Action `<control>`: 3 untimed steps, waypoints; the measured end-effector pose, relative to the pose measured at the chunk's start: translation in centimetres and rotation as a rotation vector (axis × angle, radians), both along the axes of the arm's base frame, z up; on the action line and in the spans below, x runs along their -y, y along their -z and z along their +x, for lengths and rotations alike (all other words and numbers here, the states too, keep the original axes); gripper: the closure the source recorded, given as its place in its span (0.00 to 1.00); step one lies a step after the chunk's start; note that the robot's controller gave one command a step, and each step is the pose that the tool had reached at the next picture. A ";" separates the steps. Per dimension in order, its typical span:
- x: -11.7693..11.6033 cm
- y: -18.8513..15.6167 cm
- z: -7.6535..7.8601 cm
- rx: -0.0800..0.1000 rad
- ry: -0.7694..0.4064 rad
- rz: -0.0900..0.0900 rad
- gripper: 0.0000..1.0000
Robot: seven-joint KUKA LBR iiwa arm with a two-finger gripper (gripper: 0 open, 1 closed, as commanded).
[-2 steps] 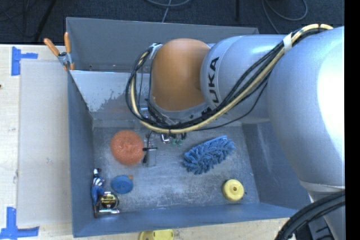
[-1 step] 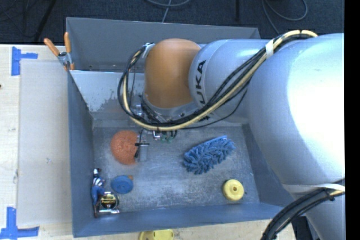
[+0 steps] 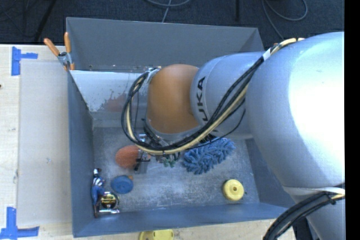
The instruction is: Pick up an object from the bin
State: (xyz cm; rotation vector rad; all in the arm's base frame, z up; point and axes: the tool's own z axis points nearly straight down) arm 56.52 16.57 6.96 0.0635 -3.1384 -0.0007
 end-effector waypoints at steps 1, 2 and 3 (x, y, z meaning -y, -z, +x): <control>0.0 0.0 0.0 0.000 0.000 0.000 1.00; -0.1 -4.2 0.4 -0.006 0.008 -0.002 1.00; -0.8 -6.0 1.3 0.013 0.000 0.003 1.00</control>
Offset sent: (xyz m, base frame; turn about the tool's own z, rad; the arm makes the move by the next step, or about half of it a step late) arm 0.0101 0.0045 0.0851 0.0173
